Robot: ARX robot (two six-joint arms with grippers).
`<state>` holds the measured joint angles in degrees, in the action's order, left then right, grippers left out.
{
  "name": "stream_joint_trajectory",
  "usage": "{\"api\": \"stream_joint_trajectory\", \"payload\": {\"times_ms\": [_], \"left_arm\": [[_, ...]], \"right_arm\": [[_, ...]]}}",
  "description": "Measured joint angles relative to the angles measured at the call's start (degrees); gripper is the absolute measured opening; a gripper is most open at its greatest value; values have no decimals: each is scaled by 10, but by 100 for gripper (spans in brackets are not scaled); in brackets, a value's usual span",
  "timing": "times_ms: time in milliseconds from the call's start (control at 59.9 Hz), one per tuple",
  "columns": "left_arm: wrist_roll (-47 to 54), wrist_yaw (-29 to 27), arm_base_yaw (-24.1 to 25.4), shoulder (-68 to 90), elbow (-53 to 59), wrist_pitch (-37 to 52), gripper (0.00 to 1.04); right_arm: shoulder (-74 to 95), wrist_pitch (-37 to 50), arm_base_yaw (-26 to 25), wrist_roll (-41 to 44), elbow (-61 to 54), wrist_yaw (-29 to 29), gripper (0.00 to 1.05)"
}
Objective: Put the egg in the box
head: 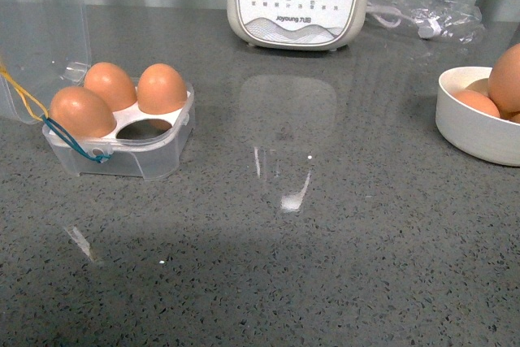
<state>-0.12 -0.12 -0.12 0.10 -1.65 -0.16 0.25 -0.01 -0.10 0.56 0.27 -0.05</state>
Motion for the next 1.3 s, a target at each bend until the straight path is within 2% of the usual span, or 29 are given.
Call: {"api": "stream_joint_trajectory", "payload": {"times_ms": [1119,1219,1302], "left_arm": [[0,0,0,0,0,0,98],[0,0,0,0,0,0,98],[0,0,0,0,0,0,98]], "right_arm": [[0,0,0,0,0,1,98],[17,55,20,6,0,56,98],[76,133,28,7,0,52,98]]}}
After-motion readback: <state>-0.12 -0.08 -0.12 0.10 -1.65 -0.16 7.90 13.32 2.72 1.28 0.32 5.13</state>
